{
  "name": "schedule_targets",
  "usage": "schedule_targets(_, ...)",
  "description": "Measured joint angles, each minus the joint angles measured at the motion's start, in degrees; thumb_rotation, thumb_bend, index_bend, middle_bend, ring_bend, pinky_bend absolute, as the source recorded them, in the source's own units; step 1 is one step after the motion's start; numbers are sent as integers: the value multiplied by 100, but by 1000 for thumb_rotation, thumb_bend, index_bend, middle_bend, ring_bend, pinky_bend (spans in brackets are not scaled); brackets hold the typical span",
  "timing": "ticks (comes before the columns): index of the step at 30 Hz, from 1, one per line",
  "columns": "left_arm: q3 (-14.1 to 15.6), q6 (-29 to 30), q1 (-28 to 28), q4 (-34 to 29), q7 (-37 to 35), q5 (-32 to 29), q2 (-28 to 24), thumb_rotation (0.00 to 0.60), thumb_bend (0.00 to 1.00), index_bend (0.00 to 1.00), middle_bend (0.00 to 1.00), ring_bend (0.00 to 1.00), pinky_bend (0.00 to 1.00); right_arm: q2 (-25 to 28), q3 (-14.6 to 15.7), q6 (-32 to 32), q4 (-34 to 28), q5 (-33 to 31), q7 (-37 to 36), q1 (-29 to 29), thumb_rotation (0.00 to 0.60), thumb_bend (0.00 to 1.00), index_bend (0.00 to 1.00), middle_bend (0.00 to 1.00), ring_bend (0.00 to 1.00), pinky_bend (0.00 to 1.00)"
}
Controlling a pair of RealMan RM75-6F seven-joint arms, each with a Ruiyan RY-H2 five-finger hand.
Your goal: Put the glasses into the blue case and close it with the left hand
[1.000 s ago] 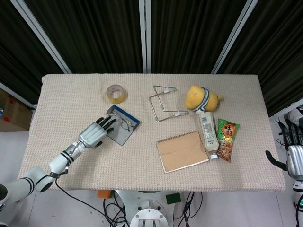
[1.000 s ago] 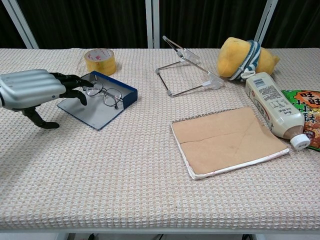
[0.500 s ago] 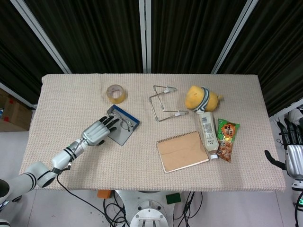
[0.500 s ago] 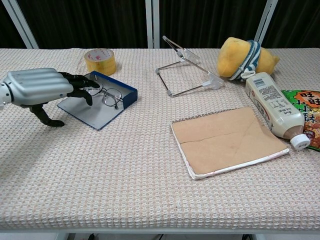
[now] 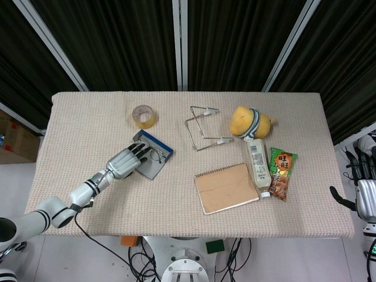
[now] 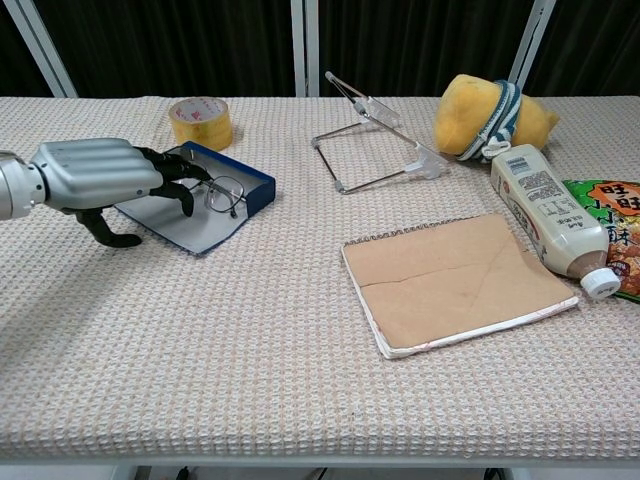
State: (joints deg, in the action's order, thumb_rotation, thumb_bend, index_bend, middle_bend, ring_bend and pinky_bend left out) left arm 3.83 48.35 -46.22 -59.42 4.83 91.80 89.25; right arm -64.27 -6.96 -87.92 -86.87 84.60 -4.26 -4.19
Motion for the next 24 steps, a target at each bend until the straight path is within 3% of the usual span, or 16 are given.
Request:
schedule_targets(6, -18, 104, -11, 125, -105, 36, 103, 600, 245, 308, 0, 0, 161, -18, 9, 21, 31, -11, -19, 2, 600, 268, 0, 0, 0, 41)
schedule_targets(11, -39, 247, -3, 292, -396, 74, 254, 600, 353, 421, 0, 0, 162, -20, 12, 30, 34, -13, -13, -2, 600, 270, 0, 0, 0, 41)
schedule_targets(24, -109, 794, 82, 872, -1048, 165, 669, 600, 403, 477, 0, 0, 162, -1, 5, 29, 17, -36, 0, 8, 600, 267, 0, 0, 0, 41)
